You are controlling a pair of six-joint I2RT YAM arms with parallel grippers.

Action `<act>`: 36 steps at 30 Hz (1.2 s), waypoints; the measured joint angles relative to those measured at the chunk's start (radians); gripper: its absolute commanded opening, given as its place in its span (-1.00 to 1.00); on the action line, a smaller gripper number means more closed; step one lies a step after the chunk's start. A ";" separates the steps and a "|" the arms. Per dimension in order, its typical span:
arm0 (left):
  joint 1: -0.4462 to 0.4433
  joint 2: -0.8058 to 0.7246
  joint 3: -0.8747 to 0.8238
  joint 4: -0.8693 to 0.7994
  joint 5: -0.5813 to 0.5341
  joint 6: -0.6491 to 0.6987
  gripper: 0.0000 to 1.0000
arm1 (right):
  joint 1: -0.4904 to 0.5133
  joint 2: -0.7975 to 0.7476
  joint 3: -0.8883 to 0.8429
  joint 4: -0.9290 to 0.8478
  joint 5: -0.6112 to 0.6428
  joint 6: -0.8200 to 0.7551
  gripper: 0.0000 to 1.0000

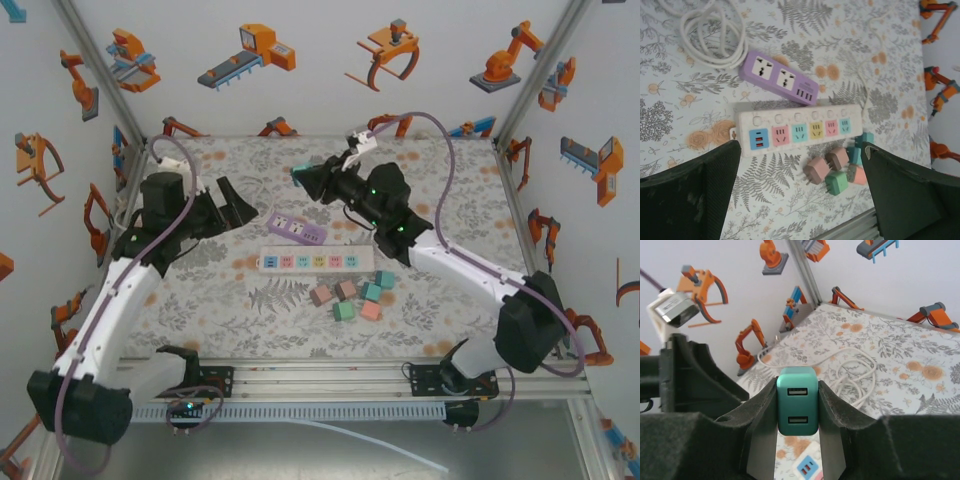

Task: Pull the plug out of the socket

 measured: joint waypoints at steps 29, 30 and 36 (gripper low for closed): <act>-0.227 -0.113 -0.028 -0.058 0.499 0.222 0.94 | -0.002 -1.081 -0.687 -0.931 0.043 0.469 -1.00; -0.234 -0.107 -0.027 -0.062 0.491 0.228 0.94 | -0.002 -1.076 -0.724 -0.921 0.026 0.491 -1.00; -0.265 -0.078 -0.016 -0.095 0.432 0.259 0.94 | -0.002 -0.968 -0.907 -0.802 -0.078 0.618 -1.00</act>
